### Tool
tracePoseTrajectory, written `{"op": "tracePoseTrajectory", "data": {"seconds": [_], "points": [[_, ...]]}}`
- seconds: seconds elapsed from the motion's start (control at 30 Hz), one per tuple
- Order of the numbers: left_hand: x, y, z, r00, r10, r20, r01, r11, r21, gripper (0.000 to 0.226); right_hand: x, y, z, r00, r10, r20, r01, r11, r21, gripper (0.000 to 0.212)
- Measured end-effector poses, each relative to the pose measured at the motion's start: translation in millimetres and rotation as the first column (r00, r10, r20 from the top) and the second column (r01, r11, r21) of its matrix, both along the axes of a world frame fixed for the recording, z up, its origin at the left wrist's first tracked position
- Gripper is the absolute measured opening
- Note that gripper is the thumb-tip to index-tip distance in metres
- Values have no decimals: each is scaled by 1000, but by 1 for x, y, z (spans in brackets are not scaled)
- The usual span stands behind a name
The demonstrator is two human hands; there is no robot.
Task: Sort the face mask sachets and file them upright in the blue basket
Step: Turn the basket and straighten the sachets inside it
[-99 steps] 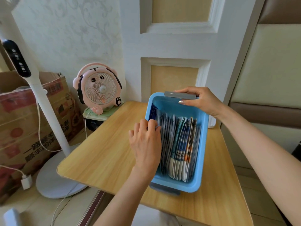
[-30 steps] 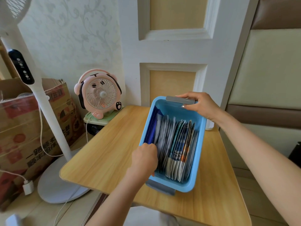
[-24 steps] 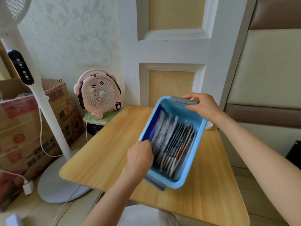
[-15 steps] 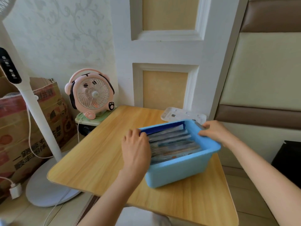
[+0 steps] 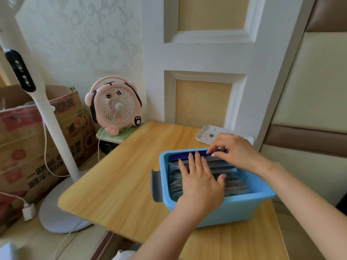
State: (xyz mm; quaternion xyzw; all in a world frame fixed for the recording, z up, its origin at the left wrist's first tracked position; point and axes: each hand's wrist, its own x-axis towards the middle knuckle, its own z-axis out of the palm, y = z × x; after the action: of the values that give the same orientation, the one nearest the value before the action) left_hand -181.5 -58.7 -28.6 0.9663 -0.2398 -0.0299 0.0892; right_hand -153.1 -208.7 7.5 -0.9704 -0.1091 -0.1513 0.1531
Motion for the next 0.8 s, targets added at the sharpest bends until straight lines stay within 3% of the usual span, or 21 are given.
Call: {"op": "tracePoseTrajectory", "data": {"seconds": [0.13, 0.2, 0.3, 0.37, 0.47, 0.53, 0.57, 0.7, 0.8], "points": [[-8, -4, 4, 1000, 4, 23, -2, 997, -82, 104, 13, 3, -10, 997, 78, -19, -79, 995, -64, 6], [-13, -3, 7, 999, -8, 36, 12, 993, -117, 109, 15, 1, -12, 995, 101, -1, -101, 991, -85, 5], [-16, -2, 1, 994, 3, 107, 9, 994, -105, 100, 18, 0, -13, 994, 104, 32, -100, 987, -123, 3], [-12, -1, -8, 995, 74, 74, -66, 993, -97, 89, 18, 1, -15, 992, 108, 70, -98, 986, -132, 5], [-9, -8, -20, 988, 83, 132, -71, 993, -91, 68, 15, 1, -19, 985, 141, 98, -139, 990, -33, 6], [-10, -8, -9, 997, 71, 33, -67, 991, -113, 87, 14, 0, -22, 985, 148, 91, -150, 989, 14, 8], [-11, -10, -6, 999, 50, 11, -49, 998, -37, 95, 13, 0, -23, 985, 140, 97, -143, 989, 21, 8], [-5, -10, 2, 998, 18, 55, -21, 999, 46, 76, 14, -1, -24, 989, 44, 141, -46, 999, 10, 13], [-1, -13, 3, 996, 1, 85, -4, 999, 36, 77, 13, 0, -24, 988, -1, 157, 7, 999, -37, 17]]}}
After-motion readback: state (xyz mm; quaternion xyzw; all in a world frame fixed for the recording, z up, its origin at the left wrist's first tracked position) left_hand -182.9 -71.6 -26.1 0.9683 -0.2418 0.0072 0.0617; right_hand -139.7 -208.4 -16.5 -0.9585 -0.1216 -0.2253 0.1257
